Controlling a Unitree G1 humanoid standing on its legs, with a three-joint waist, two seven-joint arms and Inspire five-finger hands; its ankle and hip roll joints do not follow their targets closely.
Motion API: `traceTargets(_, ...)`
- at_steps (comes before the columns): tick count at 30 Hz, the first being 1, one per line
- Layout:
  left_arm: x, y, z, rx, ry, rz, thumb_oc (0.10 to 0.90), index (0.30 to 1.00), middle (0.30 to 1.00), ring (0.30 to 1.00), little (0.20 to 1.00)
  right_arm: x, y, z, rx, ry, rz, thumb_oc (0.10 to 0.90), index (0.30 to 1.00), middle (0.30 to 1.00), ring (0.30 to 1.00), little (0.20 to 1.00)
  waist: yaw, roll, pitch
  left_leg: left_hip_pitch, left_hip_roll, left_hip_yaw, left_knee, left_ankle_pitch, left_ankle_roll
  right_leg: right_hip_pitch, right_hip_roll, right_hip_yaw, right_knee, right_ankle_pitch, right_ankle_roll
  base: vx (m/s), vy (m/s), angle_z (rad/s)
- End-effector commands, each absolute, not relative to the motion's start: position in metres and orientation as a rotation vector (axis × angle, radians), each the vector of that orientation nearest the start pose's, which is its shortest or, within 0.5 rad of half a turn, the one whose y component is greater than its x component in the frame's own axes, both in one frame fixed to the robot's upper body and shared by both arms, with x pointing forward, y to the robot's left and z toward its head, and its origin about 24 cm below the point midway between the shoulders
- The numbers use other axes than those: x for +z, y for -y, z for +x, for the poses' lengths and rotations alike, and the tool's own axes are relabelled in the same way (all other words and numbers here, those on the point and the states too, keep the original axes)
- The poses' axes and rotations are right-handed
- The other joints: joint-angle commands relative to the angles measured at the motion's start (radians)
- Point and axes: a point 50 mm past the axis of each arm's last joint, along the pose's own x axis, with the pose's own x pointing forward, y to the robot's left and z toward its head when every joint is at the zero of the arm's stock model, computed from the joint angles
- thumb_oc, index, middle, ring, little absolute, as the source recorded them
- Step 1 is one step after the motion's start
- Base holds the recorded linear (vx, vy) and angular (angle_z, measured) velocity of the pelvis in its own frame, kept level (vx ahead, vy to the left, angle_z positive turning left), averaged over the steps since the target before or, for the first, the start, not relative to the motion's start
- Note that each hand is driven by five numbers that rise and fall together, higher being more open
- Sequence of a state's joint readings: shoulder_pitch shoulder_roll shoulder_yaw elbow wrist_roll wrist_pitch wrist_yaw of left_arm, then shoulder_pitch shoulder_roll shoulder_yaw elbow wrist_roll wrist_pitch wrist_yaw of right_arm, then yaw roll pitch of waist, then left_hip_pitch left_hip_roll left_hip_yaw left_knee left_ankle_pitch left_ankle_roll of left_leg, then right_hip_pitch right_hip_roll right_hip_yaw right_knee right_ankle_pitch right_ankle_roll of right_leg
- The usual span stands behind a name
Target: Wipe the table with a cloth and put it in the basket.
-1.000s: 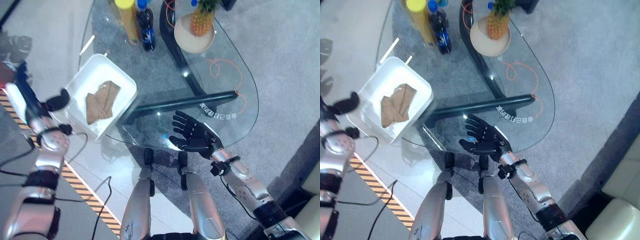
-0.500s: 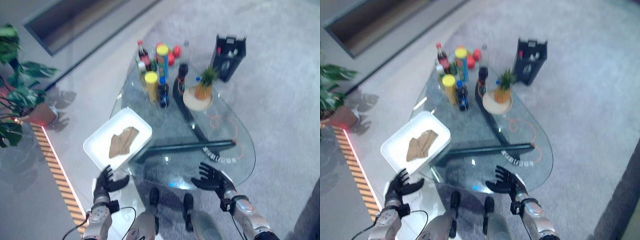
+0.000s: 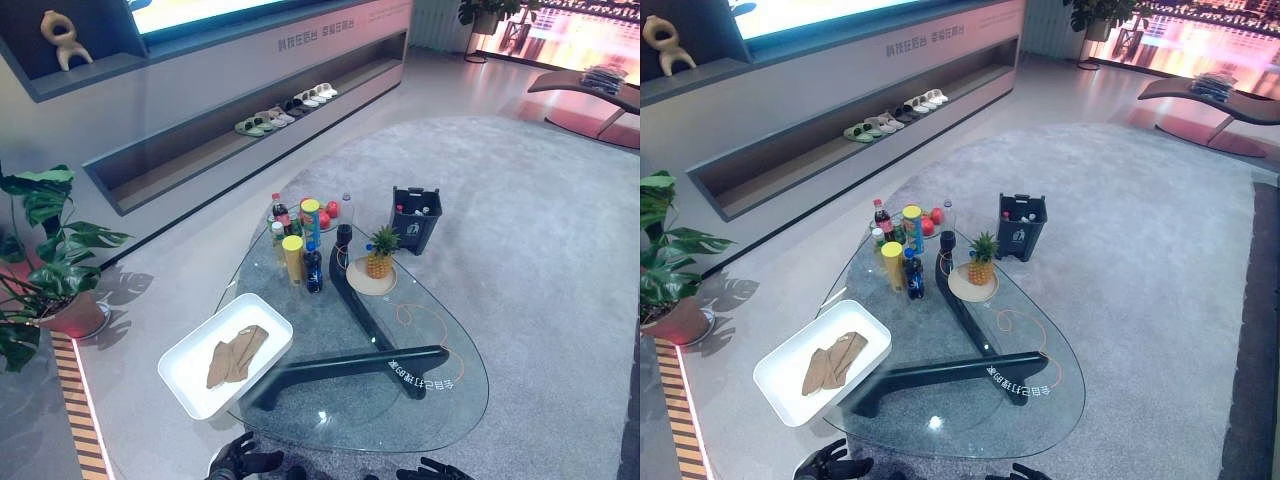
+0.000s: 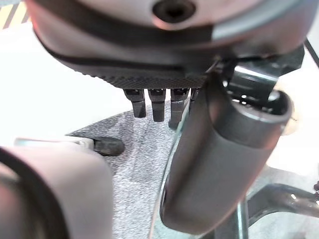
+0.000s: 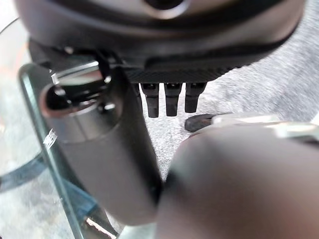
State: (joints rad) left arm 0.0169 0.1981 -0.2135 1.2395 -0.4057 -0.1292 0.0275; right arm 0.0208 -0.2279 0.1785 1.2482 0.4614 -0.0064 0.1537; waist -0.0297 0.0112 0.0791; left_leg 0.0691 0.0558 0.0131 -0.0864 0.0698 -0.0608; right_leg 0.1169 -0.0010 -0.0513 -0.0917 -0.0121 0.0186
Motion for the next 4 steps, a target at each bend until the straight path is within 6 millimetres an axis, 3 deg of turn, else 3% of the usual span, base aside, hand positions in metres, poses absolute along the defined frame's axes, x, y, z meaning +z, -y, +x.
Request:
traceTargets(1,-0.1587,-0.2151,0.1108,0.185,-1.061,0.007,0.800,0.900,0.900,0.900,0.900,-0.1643,0.2128,0.0926,-0.118,-1.172,0.209,0.800,0.900,0.900,0.900,0.900,0.008,-0.037,0.000,0.020,-0.047,-0.004,-0.001,-0.068,0.022,-0.013,-0.026,-0.040,0.009,0.030,0.047,0.00,0.010,-0.06)
traceTargets(4,-0.1581,-0.2146,0.1130,0.182,-1.055,0.003,0.800,0.900,0.900,0.900,0.900,-0.1641,0.2117,0.0941,-0.110,-1.171,0.202,0.800,0.900,0.900,0.900,0.900,0.006,-0.035,0.000,0.021,-0.048,-0.003,-0.001,-0.071,0.025,-0.014,-0.028,-0.038,0.008,0.030,0.048,0.00,0.003,-0.02)
